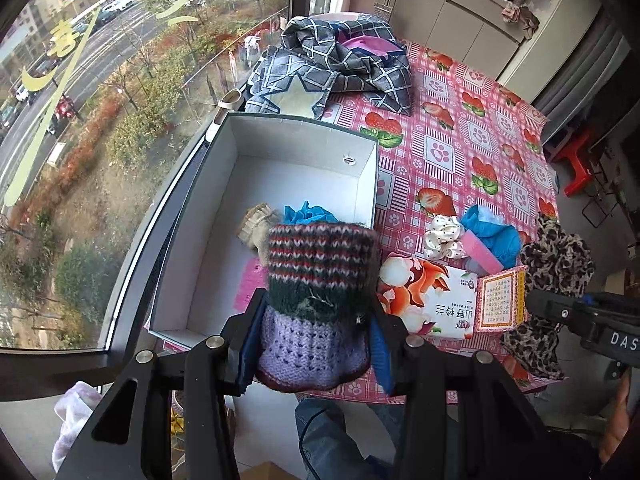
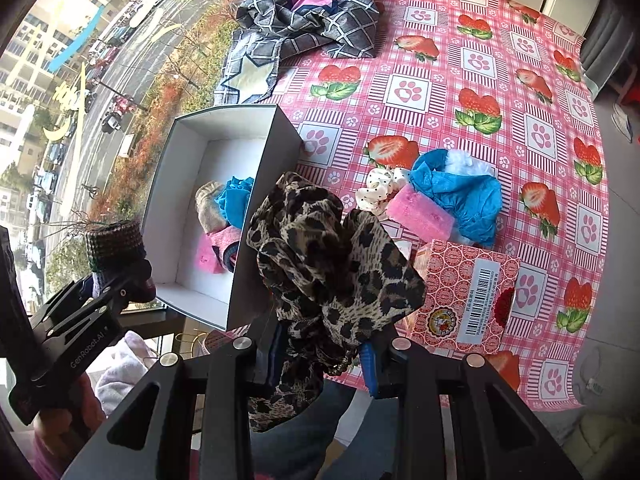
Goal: Organize soft objects
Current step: 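Carry the knit hat and leopard scrunchie with both tools over the white box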
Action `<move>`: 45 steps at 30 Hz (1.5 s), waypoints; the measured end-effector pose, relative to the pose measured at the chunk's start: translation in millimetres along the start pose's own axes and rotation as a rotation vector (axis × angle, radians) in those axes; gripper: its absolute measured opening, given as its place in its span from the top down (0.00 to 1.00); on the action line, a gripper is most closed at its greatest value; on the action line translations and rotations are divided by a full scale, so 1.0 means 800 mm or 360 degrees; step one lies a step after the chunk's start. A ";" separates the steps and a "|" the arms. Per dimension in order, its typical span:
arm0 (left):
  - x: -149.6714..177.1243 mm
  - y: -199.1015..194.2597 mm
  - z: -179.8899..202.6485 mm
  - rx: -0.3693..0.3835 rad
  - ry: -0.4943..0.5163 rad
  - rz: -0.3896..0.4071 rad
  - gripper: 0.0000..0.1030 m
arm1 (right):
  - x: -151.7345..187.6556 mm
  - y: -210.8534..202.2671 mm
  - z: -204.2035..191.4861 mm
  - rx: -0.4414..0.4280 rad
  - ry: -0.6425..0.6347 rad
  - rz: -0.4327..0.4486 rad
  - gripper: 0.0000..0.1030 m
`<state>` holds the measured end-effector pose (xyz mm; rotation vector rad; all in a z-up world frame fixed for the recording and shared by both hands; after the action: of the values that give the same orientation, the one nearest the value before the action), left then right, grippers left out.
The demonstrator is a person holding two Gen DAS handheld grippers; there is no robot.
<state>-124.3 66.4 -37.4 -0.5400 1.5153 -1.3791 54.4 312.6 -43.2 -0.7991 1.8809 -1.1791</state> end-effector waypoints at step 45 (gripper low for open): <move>-0.010 -0.001 -0.078 -0.0049 -0.0200 0.0028 0.52 | -0.027 0.026 -0.079 -0.0009 -0.0212 -0.0060 0.69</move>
<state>-174.9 103.9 -41.6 -0.6197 1.4385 -1.2859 9.2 365.8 -38.2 -0.8972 1.7676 -1.1159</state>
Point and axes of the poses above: each gripper's, at about its wrist camera, not at the fingertips, and y roughly the way its jaws point, z to its right, x to its underside, the point moved 5 cm from there along y, roughly the way its jaws point
